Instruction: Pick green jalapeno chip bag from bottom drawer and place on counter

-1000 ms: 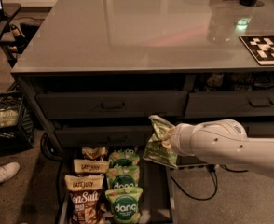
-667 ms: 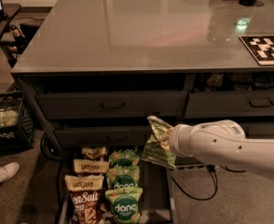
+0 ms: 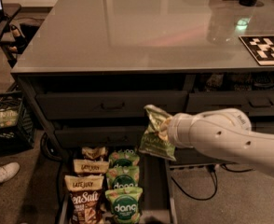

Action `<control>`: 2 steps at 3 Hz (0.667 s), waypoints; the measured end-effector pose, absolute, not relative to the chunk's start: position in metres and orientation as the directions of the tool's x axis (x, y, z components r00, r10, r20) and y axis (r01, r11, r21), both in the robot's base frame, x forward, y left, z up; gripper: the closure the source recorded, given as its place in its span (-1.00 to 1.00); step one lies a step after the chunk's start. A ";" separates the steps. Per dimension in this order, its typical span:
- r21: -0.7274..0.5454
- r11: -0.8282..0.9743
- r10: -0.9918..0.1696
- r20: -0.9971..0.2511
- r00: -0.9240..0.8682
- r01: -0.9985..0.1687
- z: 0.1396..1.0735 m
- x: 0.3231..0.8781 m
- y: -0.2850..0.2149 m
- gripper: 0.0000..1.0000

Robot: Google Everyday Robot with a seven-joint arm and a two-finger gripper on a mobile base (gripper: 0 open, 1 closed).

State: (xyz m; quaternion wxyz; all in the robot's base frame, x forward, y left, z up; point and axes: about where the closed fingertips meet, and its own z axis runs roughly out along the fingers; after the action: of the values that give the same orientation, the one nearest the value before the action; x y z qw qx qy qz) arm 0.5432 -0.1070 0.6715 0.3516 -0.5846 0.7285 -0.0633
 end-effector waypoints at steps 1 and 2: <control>-0.545 0.297 -0.900 -0.434 -0.039 -0.784 0.717 0.546 -0.099 1.00; -0.592 0.267 -0.911 -0.413 0.001 -0.760 0.757 0.548 -0.092 1.00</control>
Offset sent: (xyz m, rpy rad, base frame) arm 0.0085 0.0194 0.1372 -0.0617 -0.1608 0.0538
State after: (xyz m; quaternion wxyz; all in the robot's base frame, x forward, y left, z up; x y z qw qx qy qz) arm 0.5483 -0.0922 0.7573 0.3796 -0.5972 0.6996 -0.0993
